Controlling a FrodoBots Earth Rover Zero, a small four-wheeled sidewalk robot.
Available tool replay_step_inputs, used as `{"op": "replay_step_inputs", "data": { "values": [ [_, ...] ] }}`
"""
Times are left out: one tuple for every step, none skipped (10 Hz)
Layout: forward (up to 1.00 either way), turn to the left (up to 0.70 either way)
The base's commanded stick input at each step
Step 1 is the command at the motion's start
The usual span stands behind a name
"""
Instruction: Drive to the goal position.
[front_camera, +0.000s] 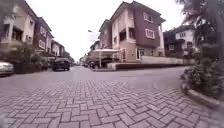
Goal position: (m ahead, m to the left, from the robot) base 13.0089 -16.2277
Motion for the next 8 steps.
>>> {"op": "replay_step_inputs", "data": {
  "values": [
    [0.70,0.00],
    [0.70,0.00],
    [0.70,0.00],
    [0.70,0.00],
    [0.70,0.00],
    [0.70,0.00],
    [0.70,0.00],
    [0.70,0.00]
  ]
}}
